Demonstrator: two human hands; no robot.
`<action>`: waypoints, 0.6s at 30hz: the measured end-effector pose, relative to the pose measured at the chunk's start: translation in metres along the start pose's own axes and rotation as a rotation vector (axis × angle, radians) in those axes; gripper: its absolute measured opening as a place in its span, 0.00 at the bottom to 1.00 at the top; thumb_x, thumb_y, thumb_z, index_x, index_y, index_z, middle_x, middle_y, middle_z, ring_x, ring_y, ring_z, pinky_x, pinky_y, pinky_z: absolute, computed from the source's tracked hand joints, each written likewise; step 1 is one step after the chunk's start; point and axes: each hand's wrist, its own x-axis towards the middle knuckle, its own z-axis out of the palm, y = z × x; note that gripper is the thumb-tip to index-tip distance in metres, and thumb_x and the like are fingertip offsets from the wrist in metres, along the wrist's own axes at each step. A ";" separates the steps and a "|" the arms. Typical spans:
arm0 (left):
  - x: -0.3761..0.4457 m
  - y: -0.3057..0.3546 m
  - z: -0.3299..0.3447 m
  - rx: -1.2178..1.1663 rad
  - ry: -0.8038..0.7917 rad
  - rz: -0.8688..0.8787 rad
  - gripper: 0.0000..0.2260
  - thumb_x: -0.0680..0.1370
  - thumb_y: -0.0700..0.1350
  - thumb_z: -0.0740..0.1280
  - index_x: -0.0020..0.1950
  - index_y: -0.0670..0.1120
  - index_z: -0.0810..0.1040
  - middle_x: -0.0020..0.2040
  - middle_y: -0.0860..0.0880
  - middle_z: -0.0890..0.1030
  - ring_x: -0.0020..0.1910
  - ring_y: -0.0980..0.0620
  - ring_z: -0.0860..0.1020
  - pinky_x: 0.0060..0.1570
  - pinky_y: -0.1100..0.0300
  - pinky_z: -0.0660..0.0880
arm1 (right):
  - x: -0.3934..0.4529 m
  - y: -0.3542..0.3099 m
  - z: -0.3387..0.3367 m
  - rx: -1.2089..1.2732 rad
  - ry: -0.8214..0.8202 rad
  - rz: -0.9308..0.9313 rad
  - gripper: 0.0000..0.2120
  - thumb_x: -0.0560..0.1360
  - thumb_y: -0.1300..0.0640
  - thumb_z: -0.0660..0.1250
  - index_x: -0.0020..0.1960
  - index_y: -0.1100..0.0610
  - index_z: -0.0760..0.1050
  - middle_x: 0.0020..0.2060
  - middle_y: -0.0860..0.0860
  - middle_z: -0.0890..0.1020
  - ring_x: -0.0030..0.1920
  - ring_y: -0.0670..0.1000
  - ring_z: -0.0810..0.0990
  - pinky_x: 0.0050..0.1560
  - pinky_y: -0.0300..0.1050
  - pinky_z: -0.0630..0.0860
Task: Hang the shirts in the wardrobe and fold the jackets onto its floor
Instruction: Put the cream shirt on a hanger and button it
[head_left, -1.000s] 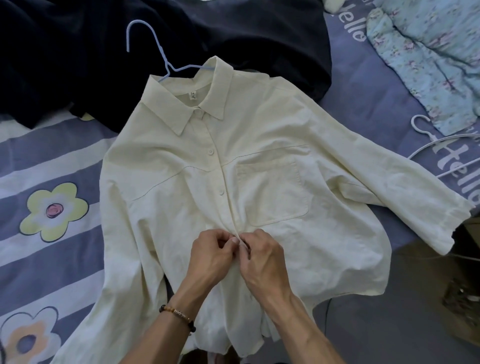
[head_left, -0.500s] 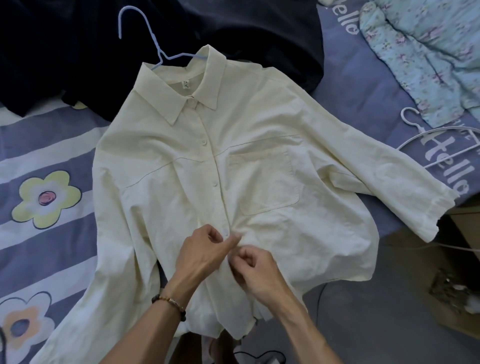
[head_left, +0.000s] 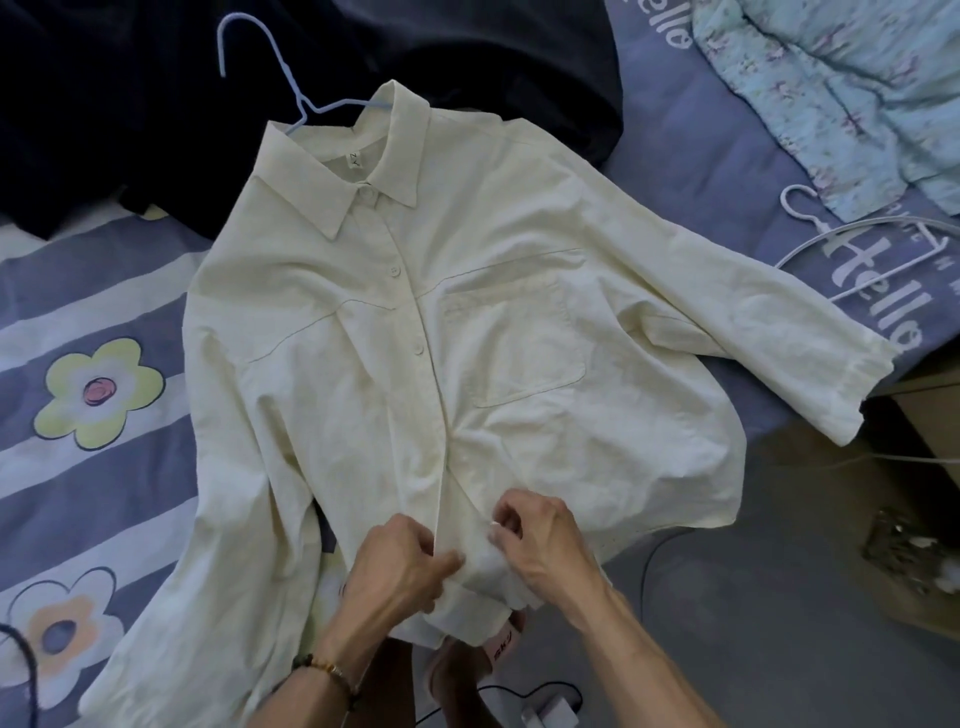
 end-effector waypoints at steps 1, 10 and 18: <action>-0.002 0.002 0.001 -0.042 -0.006 0.041 0.13 0.74 0.49 0.74 0.34 0.42 0.81 0.27 0.50 0.82 0.27 0.55 0.82 0.36 0.57 0.82 | -0.001 0.001 -0.002 0.038 -0.002 0.039 0.04 0.76 0.55 0.68 0.44 0.53 0.76 0.37 0.44 0.78 0.39 0.44 0.77 0.39 0.36 0.73; -0.018 0.050 0.021 -0.587 0.088 0.137 0.07 0.79 0.40 0.68 0.43 0.41 0.80 0.34 0.46 0.84 0.34 0.49 0.84 0.34 0.61 0.79 | -0.024 -0.008 -0.037 0.724 0.277 0.393 0.04 0.73 0.63 0.71 0.39 0.59 0.81 0.30 0.55 0.82 0.30 0.47 0.78 0.34 0.41 0.77; -0.020 0.056 0.031 -0.583 0.041 0.184 0.07 0.76 0.40 0.72 0.39 0.41 0.84 0.33 0.46 0.84 0.37 0.48 0.84 0.40 0.59 0.81 | -0.032 -0.016 -0.035 0.629 0.317 0.345 0.05 0.69 0.59 0.77 0.35 0.54 0.83 0.31 0.47 0.84 0.33 0.45 0.82 0.37 0.44 0.81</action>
